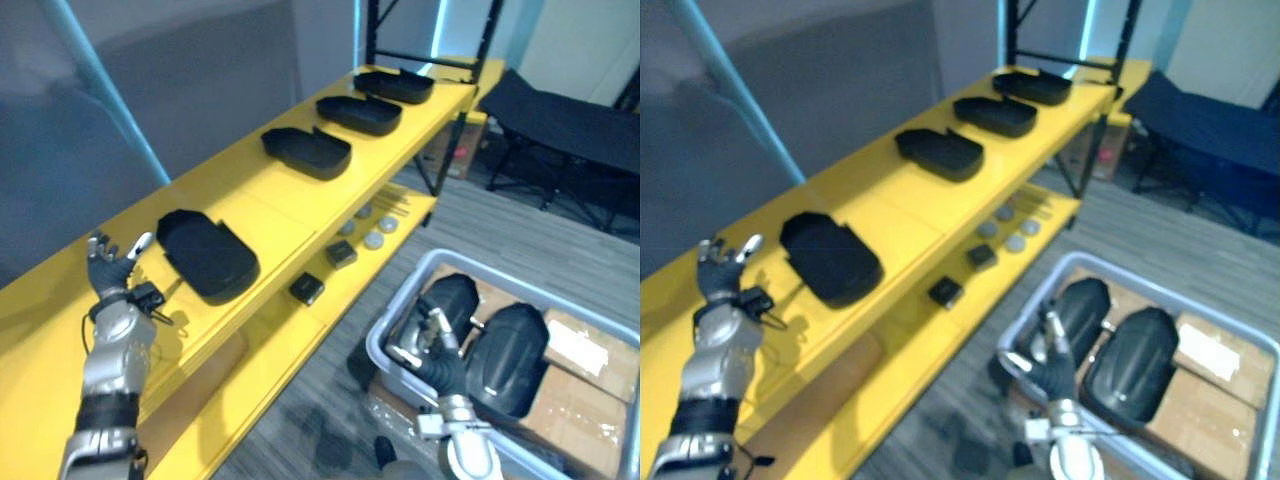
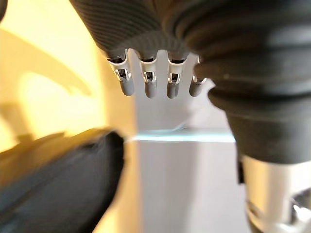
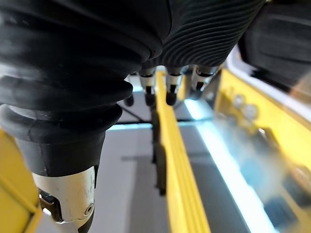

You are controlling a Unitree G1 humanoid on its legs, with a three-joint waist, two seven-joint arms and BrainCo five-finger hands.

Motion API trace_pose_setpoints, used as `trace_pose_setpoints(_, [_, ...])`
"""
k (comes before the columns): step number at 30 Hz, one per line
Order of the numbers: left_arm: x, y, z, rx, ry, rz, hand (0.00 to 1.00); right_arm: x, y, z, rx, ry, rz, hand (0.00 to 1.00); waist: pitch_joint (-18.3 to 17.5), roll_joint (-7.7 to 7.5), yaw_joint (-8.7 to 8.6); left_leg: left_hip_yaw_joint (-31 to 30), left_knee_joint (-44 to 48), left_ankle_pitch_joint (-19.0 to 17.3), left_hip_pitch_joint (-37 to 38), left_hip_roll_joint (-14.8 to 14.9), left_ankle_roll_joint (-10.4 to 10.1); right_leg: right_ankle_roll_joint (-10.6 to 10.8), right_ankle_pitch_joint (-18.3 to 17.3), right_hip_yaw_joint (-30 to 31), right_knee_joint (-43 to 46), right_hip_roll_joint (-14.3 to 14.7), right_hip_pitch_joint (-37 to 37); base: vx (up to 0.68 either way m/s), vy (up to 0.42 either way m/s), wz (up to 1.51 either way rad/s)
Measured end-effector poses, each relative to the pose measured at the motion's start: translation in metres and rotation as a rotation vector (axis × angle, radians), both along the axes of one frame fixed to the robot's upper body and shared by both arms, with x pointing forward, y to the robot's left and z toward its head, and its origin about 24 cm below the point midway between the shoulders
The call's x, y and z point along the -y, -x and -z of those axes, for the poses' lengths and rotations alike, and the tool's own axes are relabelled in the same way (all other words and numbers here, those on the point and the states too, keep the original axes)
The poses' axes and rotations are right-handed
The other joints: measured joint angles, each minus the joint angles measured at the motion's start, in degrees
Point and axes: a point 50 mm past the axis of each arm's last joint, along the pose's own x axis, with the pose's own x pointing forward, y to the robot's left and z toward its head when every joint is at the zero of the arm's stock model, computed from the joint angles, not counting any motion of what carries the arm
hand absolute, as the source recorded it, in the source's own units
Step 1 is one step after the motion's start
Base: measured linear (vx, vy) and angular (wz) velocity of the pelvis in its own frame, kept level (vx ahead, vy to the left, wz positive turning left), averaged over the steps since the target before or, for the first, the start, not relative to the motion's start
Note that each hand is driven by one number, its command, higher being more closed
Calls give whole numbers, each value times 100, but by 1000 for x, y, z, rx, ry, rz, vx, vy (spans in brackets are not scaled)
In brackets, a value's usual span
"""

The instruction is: Walk over and take plastic housings, then place them on the shelf

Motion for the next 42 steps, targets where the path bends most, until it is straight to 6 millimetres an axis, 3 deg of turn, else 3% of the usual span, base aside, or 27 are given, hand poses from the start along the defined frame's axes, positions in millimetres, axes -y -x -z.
trace_pose_setpoints(4, [15,43,37,-76,87,-34,0,15,0,-2,11,20,92,0,-88,27,180,-223,-14,27,12,-4,-1,5,-75,-279,-1,-9,143,6,-21,33])
trace_pose_setpoints(5, [26,90,26,24,38,-98,0,41,1,-7,58,-15,253,0,-243,-142,501,-474,-10,48,-74,20,-30,-25,-170,-567,-1,-46,243,-2,-1,5])
trace_pose_setpoints(10, [26,90,25,27,34,-96,0,42,1,-6,55,-13,256,0,-205,-149,509,-503,0,49,-78,14,-30,-21,-174,-601,0,-62,266,-1,1,2])
trace_pose_setpoints(17, [32,83,6,96,-109,-33,0,64,-1,-3,41,-20,302,0,-48,-96,511,-662,-33,104,-121,-41,-23,12,-241,-916,1,-169,367,-3,8,20])
trace_pose_setpoints(20, [44,63,-20,201,-269,60,0,86,-4,-3,41,-74,363,0,57,24,474,-653,-210,335,-178,-98,-52,40,-259,-1194,5,-286,352,8,18,44])
trace_pose_setpoints(23, [49,60,-40,262,-394,134,0,85,-5,0,15,-100,342,0,75,67,433,-592,-215,345,-177,-86,-63,38,-262,-1183,6,-278,337,3,1,4])
trace_pose_setpoints(29, [66,46,-56,324,-485,294,0,80,-4,4,-13,-108,310,0,73,95,307,-280,-220,340,-171,-73,-68,43,-263,-1032,45,-275,256,-4,6,-11])
trace_pose_setpoints(31, [78,37,-57,323,-464,354,0,77,-5,5,-15,-112,296,0,76,90,186,-229,-234,335,-166,-73,-71,43,-264,-999,64,-278,251,-21,9,-10])
trace_pose_setpoints(35, [92,12,-33,182,-343,461,0,74,-5,7,-25,-116,279,0,75,113,138,-118,-242,334,-169,-66,-72,56,-253,-876,94,-263,169,-20,1,-16])
trace_pose_setpoints(37, [95,0,2,-8,-240,498,0,67,-7,9,-47,-126,249,0,73,116,16,-65,-250,334,-163,-47,-72,51,-248,-837,98,-241,147,-7,-8,-9])
trace_pose_setpoints(40, [99,-5,37,-183,-139,500,0,60,-9,12,-69,-135,213,0,86,95,-39,47,-276,335,-167,-10,-72,35,-226,-722,101,-189,64,5,-15,-17])
trace_pose_setpoints(42, [100,-8,46,-230,-107,449,0,60,-8,14,-78,-136,211,0,88,93,-108,53,-295,336,-151,3,-73,35,-226,-720,112,-173,63,12,-8,-3])
